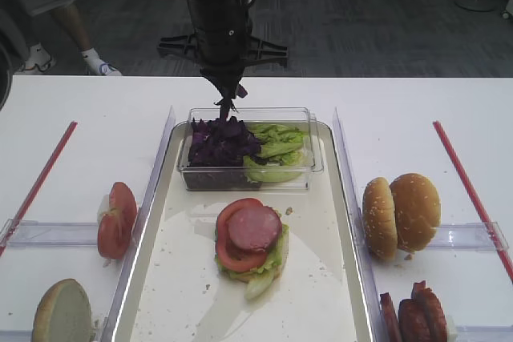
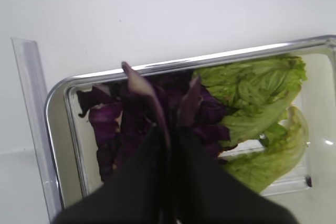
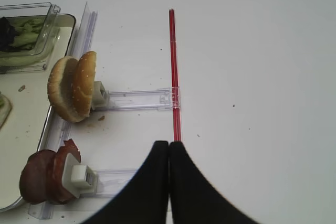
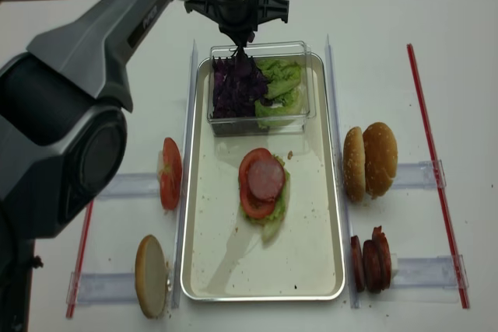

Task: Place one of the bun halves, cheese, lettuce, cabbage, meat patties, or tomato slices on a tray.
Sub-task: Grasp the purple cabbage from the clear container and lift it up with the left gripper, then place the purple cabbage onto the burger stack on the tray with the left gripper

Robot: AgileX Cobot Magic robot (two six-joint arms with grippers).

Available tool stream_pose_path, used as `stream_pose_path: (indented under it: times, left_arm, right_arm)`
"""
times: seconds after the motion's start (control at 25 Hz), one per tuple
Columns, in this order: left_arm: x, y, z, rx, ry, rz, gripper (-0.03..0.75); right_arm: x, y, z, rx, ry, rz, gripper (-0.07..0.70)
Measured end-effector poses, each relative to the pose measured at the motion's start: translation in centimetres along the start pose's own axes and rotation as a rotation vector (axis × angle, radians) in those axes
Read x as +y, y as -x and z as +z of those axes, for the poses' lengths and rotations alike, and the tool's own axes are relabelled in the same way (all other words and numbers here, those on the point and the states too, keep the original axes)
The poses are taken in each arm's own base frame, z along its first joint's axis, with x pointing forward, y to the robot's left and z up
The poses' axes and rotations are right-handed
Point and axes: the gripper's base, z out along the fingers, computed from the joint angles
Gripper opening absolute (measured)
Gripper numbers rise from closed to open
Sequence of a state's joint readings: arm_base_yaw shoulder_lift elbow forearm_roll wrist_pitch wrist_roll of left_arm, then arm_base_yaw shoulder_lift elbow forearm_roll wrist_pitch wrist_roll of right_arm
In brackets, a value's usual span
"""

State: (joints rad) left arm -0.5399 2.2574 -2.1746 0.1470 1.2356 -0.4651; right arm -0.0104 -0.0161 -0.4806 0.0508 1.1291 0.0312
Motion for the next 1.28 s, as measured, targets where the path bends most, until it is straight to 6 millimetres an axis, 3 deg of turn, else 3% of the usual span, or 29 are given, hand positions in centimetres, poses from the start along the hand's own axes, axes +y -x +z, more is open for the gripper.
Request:
stream_pose_path:
  times: [0.24, 0.8, 0.96, 1.28]
  left_arm:
    - [-0.1, 0.0, -1.2, -0.010, -0.028, -0.007, 0.020]
    - [-1.8, -0.8, -1.5, 0.017, -0.084, -0.012, 0.019]
    - [-1.8, -2.2, -1.5, 0.062, -0.074, -0.013, 0.018]
    - [-0.6, -5.2, -3.7, 0.115, -0.050, -0.024, 0.017]
  right_arm:
    - [0.0, 0.0, 0.0, 0.000, 0.000, 0.000, 0.038]
    - [0.0, 0.0, 0.0, 0.000, 0.000, 0.000, 0.037]
    - [0.0, 0.0, 0.0, 0.000, 0.000, 0.000, 0.036]
    - [0.0, 0.0, 0.0, 0.000, 0.000, 0.000, 0.036]
